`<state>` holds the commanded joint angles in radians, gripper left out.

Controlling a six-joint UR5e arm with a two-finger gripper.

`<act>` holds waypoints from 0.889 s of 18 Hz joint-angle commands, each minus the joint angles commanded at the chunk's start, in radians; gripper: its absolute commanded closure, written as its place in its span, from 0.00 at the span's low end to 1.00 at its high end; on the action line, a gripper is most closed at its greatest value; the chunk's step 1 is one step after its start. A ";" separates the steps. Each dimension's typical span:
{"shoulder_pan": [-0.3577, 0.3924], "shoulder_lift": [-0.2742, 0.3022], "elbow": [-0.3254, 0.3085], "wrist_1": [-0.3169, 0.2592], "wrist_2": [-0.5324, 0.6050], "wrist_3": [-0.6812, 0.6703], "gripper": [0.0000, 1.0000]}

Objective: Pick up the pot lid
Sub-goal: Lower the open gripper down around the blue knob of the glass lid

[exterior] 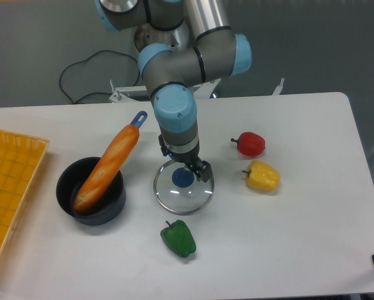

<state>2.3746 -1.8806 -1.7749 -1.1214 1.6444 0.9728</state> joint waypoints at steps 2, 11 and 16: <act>0.000 -0.021 -0.001 0.038 0.000 -0.011 0.00; 0.008 -0.038 -0.041 0.118 -0.011 -0.025 0.00; 0.005 -0.037 -0.060 0.176 -0.017 -0.020 0.00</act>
<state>2.3792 -1.9175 -1.8347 -0.9450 1.6276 0.9526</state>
